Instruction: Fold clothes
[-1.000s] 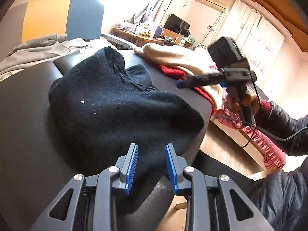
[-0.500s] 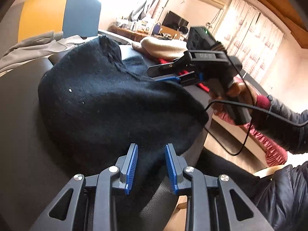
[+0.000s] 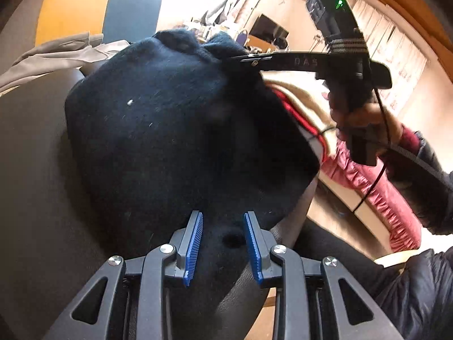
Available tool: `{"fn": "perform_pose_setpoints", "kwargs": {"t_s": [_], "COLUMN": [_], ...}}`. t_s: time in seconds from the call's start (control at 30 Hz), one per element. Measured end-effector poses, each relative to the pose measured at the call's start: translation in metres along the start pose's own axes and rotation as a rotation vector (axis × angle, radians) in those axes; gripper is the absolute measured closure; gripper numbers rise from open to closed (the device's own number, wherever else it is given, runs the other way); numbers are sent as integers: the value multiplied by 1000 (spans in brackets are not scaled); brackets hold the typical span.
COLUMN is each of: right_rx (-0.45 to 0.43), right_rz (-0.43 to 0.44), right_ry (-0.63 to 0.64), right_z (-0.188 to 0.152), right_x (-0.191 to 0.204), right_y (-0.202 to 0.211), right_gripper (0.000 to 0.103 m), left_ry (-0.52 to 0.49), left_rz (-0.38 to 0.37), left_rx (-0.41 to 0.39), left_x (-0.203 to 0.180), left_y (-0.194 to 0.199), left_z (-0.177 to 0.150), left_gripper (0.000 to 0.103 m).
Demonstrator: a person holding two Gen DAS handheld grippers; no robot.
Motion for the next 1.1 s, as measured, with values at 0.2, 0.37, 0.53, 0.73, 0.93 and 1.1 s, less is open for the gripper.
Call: {"fn": "perform_pose_setpoints", "kwargs": {"t_s": [0.2, 0.37, 0.53, 0.73, 0.93, 1.1], "right_rx": [63, -35, -44, -123, -171, -34], "right_rz": [20, 148, 146, 153, 209, 209], "right_ry": [-234, -413, -411, -216, 41, 195], "right_z": [-42, -60, -61, -34, 3, 27], "right_x": [-51, -79, -84, -54, -6, 10], "right_y": [-29, -26, -20, 13, 35, -18], "right_gripper": [85, 82, 72, 40, 44, 44], "left_ry": [60, 183, 195, 79, 31, 41], "left_rz": [-44, -68, 71, 162, 171, 153], "left_rx": [24, -141, -234, -149, -70, -57], "left_x": [2, 28, 56, 62, 73, 87], "left_y": [6, 39, 46, 20, -17, -32], "left_z": [6, 49, 89, 102, 117, 132], "left_gripper": [73, 73, 71, 71, 71, 71]}}
Point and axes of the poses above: each gripper's, at about its wrist camera, not at the fingertips, and y roughly against the way its jaws point, x to its left, z to its top, the point moved 2 cm from there along -y, roughly the way its jaws point, and after that the axes turned 10 degrees about z, right-handed, at the moved point
